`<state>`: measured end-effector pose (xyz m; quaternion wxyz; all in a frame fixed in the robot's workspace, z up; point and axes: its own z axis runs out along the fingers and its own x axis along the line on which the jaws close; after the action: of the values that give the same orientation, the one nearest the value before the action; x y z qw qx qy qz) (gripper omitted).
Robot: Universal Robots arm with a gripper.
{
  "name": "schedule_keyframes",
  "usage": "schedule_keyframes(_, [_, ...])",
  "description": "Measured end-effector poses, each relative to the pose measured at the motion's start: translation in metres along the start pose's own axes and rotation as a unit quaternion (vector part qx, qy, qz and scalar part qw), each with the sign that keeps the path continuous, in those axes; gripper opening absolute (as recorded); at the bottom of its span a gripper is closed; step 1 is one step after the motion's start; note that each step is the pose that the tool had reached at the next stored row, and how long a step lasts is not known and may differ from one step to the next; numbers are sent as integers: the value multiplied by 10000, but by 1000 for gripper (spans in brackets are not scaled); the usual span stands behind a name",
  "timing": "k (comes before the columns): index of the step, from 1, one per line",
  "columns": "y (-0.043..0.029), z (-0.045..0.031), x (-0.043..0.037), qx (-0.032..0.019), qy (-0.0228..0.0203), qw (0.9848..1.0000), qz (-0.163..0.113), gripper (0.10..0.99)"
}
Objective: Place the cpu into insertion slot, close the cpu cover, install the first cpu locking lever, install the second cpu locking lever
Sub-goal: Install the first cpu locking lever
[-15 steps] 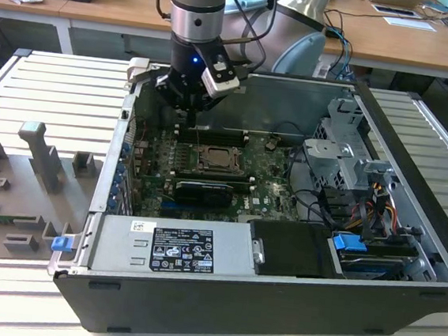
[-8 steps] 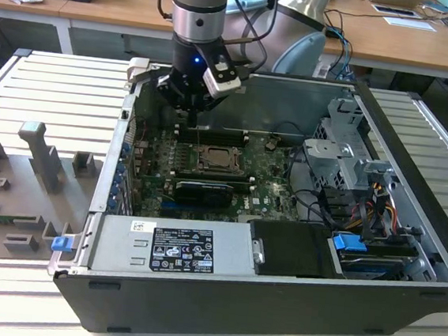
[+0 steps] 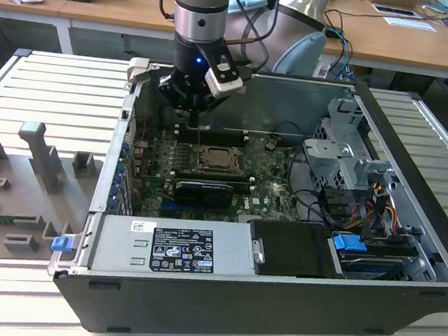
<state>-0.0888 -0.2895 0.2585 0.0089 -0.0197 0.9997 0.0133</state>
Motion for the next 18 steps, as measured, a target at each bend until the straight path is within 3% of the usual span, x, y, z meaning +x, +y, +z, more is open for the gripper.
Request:
schedule_keyframes(7, [-2,3,-54,0,0,10000,0,106])
schedule_keyframes(12, [-7,11,-164,3,0,10000,-1,106])
schedule_keyframes(16, [-13,22,-313,3,0,10000,0,106])
schedule_keyframes(17, [-14,22,-337,-6,0,10000,1,106])
schedule_keyframes(18, [-15,24,-356,-97,-4,10000,1,106])
